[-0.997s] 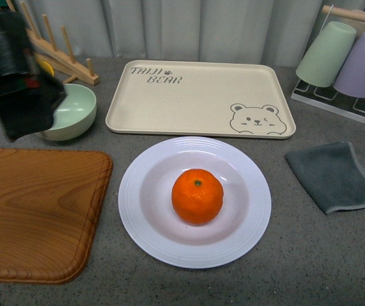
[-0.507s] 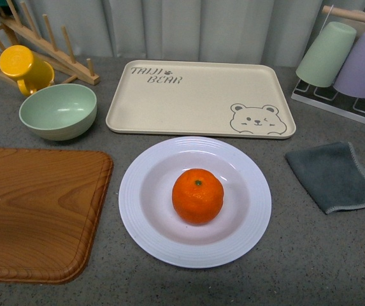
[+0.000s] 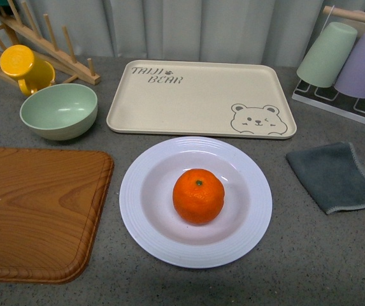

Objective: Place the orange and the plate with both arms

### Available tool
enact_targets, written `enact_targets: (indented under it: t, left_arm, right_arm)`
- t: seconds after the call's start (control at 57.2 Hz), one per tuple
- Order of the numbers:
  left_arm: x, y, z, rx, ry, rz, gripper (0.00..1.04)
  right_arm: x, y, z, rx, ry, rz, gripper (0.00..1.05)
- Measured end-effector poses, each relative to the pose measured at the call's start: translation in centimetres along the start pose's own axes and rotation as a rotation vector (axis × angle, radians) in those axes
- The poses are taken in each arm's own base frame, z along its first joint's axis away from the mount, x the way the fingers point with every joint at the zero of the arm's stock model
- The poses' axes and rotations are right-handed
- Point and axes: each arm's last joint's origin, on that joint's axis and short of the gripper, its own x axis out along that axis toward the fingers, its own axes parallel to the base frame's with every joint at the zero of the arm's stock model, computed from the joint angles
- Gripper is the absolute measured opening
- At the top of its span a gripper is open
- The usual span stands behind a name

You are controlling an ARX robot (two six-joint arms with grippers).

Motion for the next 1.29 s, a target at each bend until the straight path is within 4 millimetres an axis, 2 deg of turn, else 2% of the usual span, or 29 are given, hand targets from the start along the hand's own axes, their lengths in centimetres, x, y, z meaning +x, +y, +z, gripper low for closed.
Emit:
enact_targets:
  t: [0.14,0.542,1.137,1.294]
  left_arm:
    - [-0.6,0.9,0.3,0.001,-0.009,0.016,0.04]
    - [-2.2,0.9,0.7,0.001,-0.023,0.014,0.04]
    - [-3.5,0.9,0.7,0.001,-0.023,0.015,0.04]
    - [-4.6,0.8,0.4,0.001,-0.017,0.012,0.04]
  right_arm:
    - [0.0,0.0,0.0,0.0,0.0,-0.001,0.96]
    - [0.0,0.0,0.0,0.0,0.0,0.0,0.96]
    - [0.0,0.0,0.0,0.0,0.0,0.0,0.96]
    - [0.0,0.0,0.0,0.0,0.0,0.0,0.96]
